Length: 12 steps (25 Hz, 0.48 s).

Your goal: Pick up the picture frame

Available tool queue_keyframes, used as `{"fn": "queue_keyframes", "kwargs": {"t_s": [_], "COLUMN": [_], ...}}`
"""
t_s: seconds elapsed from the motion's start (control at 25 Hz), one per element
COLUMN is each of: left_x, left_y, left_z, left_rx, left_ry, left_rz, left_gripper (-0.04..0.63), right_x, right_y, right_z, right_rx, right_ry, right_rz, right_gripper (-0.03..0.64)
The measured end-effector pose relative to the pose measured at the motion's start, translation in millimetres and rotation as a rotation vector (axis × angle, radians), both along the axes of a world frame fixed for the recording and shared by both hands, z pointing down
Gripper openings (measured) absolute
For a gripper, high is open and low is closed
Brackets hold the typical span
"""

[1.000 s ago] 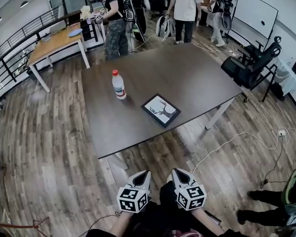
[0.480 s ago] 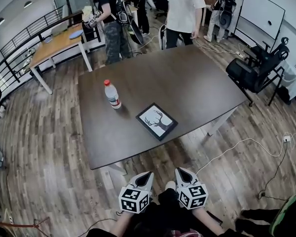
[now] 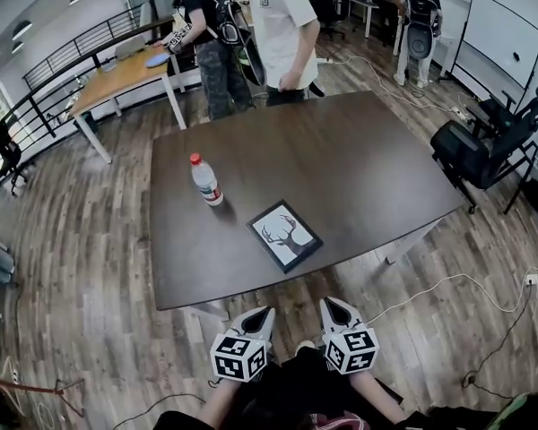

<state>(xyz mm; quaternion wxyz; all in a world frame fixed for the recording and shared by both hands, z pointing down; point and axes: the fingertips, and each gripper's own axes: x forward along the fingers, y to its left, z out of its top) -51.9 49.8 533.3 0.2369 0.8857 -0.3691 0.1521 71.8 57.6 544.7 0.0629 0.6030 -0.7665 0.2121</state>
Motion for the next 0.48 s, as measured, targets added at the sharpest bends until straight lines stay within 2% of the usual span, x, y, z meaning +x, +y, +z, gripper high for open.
{"fn": "queue_keyframes", "kwargs": {"t_s": [0.28,0.48], "left_x": [34,46], "left_y": [-9,-19], "left_z": [8,10], "left_rx": [-0.035,-0.075], "left_ry": [0.013,0.033], "left_rz": [-0.032,-0.064], "left_gripper": [0.008,0.008], "right_x": [29,46], "right_y": [-13,-16], "right_z": [7,12], "right_rx": [-0.003,-0.022], "right_ry": [0.005,-0.003], "right_rz": [-0.047,-0.035], "right_gripper": [0.006,0.006]}}
